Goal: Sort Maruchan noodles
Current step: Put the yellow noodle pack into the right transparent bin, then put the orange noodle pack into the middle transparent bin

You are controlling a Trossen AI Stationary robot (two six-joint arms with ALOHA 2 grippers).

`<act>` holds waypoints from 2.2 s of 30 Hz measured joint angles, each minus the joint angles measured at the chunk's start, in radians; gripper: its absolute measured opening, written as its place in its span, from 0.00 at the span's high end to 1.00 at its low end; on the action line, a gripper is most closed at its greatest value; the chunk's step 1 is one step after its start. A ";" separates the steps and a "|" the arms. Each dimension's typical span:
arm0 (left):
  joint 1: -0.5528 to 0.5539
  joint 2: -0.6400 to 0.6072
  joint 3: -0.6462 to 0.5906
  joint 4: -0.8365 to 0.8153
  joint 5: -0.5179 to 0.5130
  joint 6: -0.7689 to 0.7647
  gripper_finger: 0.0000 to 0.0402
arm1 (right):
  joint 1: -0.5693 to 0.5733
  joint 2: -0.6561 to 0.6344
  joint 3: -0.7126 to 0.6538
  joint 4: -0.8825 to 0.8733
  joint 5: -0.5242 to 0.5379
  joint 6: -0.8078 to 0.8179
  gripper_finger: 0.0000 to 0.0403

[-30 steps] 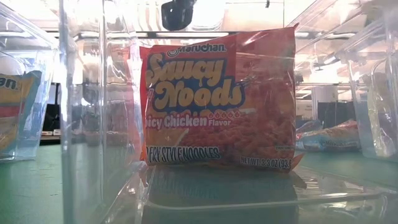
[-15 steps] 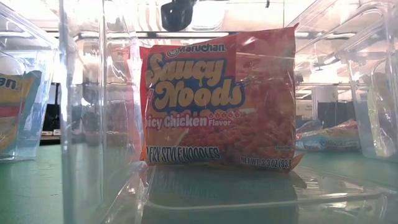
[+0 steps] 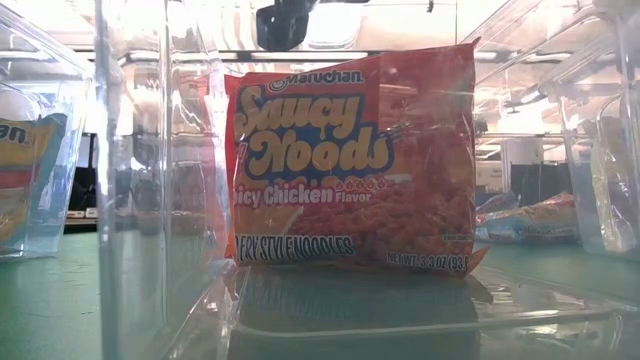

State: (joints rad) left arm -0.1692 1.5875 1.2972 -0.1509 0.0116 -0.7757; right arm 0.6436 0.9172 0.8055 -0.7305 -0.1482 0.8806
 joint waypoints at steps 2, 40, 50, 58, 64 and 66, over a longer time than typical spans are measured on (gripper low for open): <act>0.001 0.000 0.000 0.000 0.000 0.000 0.59 | 0.014 -0.001 -0.029 0.036 0.016 0.021 0.71; 0.075 0.000 0.000 0.047 -0.029 -0.045 0.59 | -0.113 -0.117 0.139 -0.365 0.614 -0.180 0.53; 0.139 0.000 0.000 0.047 -0.004 -0.014 0.59 | -0.405 -0.109 0.091 -0.348 0.661 -0.241 0.53; 0.247 0.000 0.000 0.045 0.081 0.025 0.59 | -0.642 -0.098 -0.003 -0.077 0.385 -0.371 0.54; 0.343 0.000 0.000 0.003 0.164 0.057 0.59 | -0.835 -0.010 -0.041 0.167 0.197 -0.495 0.54; 0.378 0.000 0.000 -0.002 0.198 0.060 0.59 | -0.904 0.036 -0.041 0.229 0.155 -0.522 0.54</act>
State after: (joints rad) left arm 0.2083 1.5879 1.2972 -0.1532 0.2093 -0.7154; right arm -0.2601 0.9527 0.7642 -0.5012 0.0066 0.3589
